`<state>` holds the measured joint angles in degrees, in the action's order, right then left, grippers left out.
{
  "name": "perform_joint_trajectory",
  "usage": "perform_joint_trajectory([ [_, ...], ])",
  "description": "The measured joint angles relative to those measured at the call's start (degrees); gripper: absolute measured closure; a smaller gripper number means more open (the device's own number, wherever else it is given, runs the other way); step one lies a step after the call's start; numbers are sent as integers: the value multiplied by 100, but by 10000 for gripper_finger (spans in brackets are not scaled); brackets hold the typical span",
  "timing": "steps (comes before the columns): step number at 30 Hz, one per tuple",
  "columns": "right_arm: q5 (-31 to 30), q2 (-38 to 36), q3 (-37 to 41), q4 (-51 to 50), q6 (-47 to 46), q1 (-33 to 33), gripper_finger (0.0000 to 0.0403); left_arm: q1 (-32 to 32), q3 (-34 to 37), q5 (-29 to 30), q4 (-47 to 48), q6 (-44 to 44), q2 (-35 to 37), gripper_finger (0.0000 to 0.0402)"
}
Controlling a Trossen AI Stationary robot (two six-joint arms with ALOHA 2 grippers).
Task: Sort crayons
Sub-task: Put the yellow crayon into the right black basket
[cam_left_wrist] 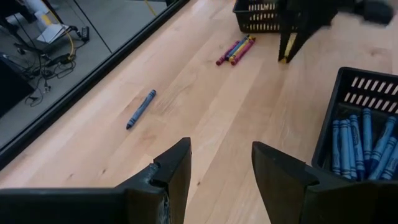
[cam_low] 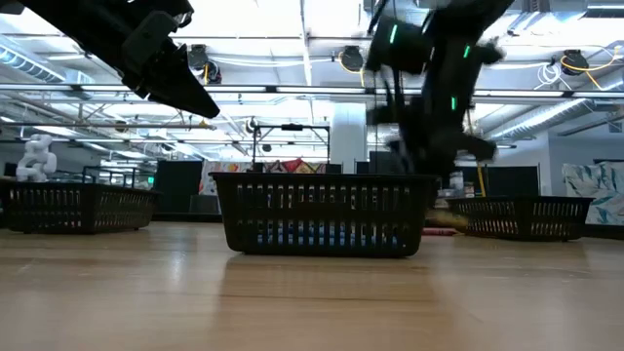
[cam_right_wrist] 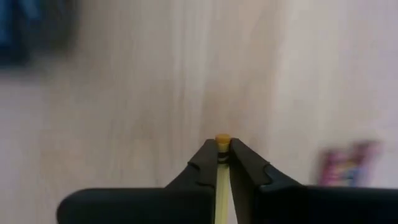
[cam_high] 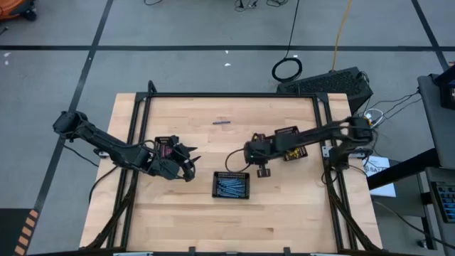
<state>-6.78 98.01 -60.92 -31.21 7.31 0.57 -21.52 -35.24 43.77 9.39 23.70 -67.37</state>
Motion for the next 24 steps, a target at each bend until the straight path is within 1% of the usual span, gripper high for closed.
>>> perform_joint_trajectory([
  [3,-892,-614,89,287,-327,318,400,0,0,0,-5,0,0,231],
  [6,-1982,-1415,595,790,-697,684,401,0,0,0,-13,0,0,231],
  [10,-3454,-2715,1770,1875,-1299,1157,401,0,0,0,-33,0,0,231],
  [15,-4742,-4067,3398,3413,-1701,1476,401,0,0,0,-86,-4,0,231],
  [19,-5151,-4667,4520,4959,-1463,1467,401,0,0,2,-168,-24,0,231],
  [21,-5189,-4824,5016,5824,-1208,1408,401,0,0,2,-163,-24,0,231],
  [24,-5178,-4902,5649,6732,-1033,1317,400,0,0,0,-164,-26,0,231],
])
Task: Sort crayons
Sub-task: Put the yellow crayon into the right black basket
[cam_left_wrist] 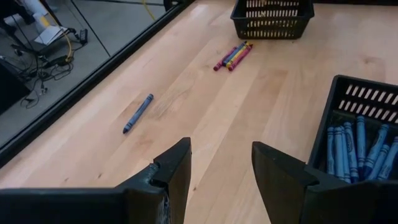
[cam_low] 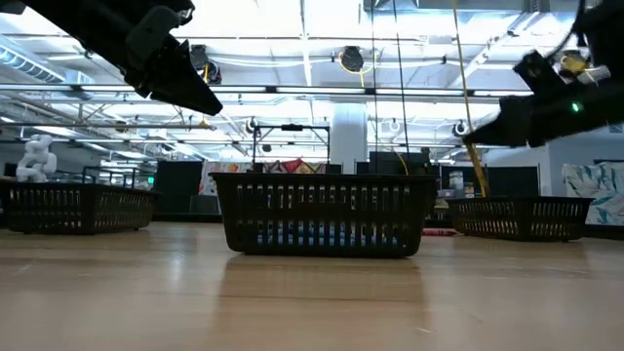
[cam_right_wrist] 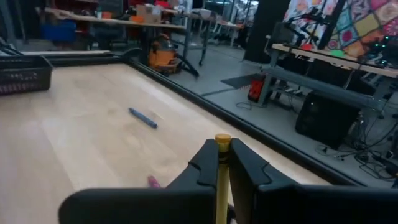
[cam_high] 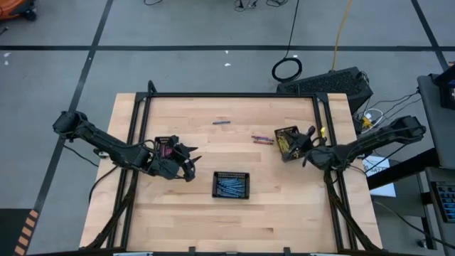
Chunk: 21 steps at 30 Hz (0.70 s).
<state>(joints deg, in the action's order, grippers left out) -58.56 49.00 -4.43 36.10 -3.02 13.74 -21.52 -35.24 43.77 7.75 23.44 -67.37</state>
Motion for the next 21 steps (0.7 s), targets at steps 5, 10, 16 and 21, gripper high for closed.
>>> perform_joint_trajectory([
  [5,10,3,315,232,107,-110,399,2,0,2,1,-18,0,231],
  [10,485,54,320,219,571,-204,399,13,0,2,4,-22,-2,231],
  [16,1159,64,326,-227,1685,-208,399,13,0,2,2,-20,-1,231],
  [21,1961,61,234,-743,2720,-201,399,13,0,2,4,-20,-2,231],
])
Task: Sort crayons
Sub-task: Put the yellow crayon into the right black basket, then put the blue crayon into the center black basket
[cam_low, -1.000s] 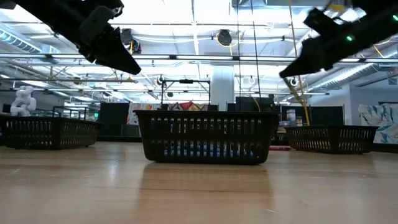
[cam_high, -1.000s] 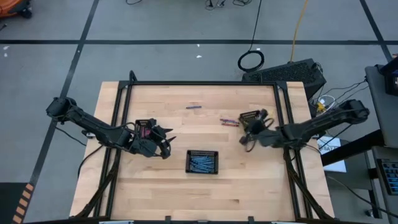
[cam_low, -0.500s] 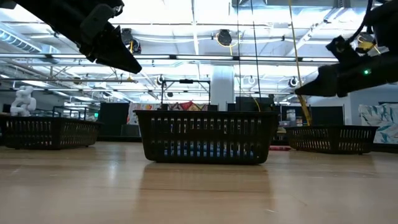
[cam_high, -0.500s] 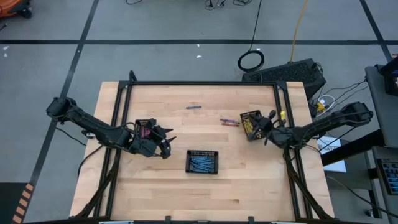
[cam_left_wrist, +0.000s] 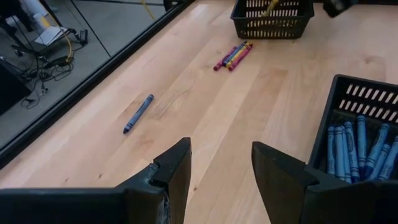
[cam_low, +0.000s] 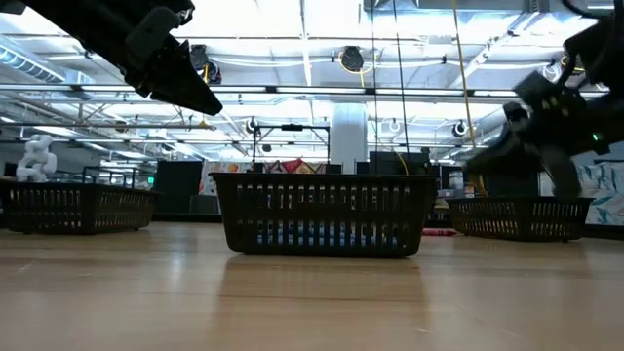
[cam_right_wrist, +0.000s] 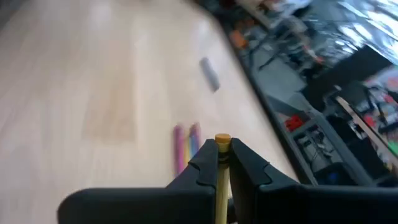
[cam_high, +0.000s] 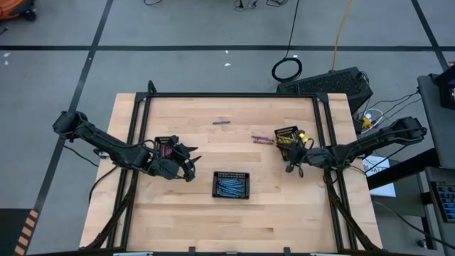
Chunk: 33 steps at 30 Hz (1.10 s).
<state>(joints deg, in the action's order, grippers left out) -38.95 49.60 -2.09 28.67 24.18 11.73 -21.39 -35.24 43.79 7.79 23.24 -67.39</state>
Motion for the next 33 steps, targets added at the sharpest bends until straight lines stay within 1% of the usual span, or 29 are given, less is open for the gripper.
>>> perform_joint_trajectory([
  [5,1,-16,-445,-1473,438,0,399,0,0,-1,4,2,0,231],
  [9,8,-20,-874,-2571,279,0,399,0,0,-1,21,2,1,231],
  [14,7,-24,-1466,-3602,213,0,392,0,0,0,20,2,2,231],
  [17,7,-27,-1826,-4273,163,-2,368,0,0,0,20,2,2,231],
  [23,19,-26,-2303,-5566,-394,0,293,0,0,-2,20,4,2,231],
  [26,49,-22,-2451,-5657,-581,0,264,0,0,-2,20,4,0,231],
  [28,247,-16,-2619,-5484,-815,0,251,0,0,-2,19,7,2,231],
  [30,379,4,-2741,-4936,-1286,0,244,0,0,-2,16,5,0,231],
  [33,467,59,-2777,-3703,-2480,-19,242,0,0,-1,10,7,2,231],
])
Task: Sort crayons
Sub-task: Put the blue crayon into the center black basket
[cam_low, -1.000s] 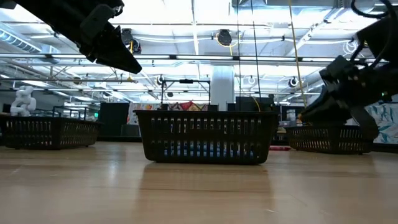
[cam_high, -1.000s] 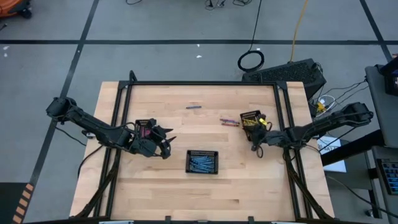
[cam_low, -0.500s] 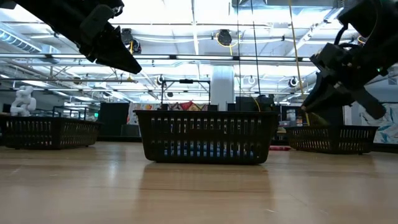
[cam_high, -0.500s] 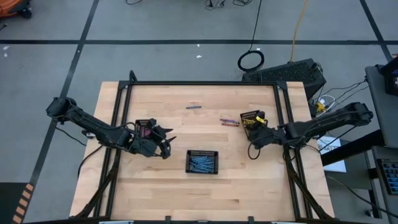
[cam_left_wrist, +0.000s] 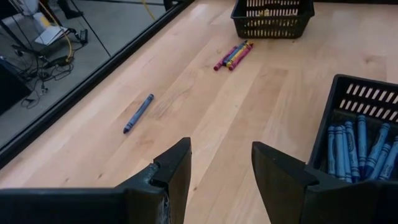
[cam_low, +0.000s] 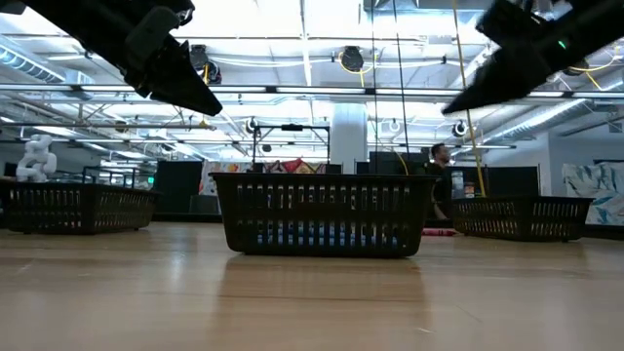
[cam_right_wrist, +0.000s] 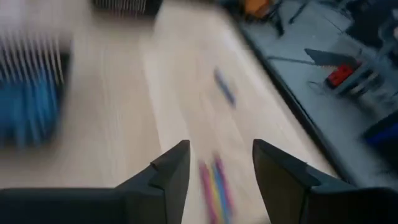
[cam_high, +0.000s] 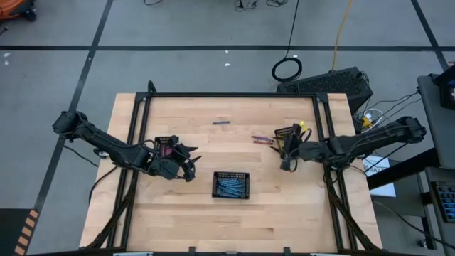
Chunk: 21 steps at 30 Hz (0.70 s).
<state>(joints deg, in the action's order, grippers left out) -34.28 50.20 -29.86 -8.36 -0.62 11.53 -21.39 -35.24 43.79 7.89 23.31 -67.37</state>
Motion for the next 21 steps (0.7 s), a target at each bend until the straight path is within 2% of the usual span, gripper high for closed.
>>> perform_joint_trajectory([
  [3,251,254,-3,668,-793,-71,242,0,0,-2,-29,18,0,231],
  [6,596,753,-3,1171,-1198,-164,245,0,0,-14,-125,-3,-2,231],
  [10,562,1667,-316,1422,-1514,-497,247,156,0,-315,-867,-443,-41,231],
  [13,442,2316,-748,1380,-1258,-880,247,730,-11,-673,-2176,-1321,-257,231],
  [16,431,2805,-1077,1278,-690,-1184,247,1467,-11,-1637,-3115,-1966,-499,231],
  [18,423,3020,-1196,1418,-482,-1343,247,1880,-11,-1970,-3226,-2006,-569,231],
  [21,413,3292,-1205,1999,-743,-1524,248,2334,-10,-2006,-3021,-1897,-603,231],
])
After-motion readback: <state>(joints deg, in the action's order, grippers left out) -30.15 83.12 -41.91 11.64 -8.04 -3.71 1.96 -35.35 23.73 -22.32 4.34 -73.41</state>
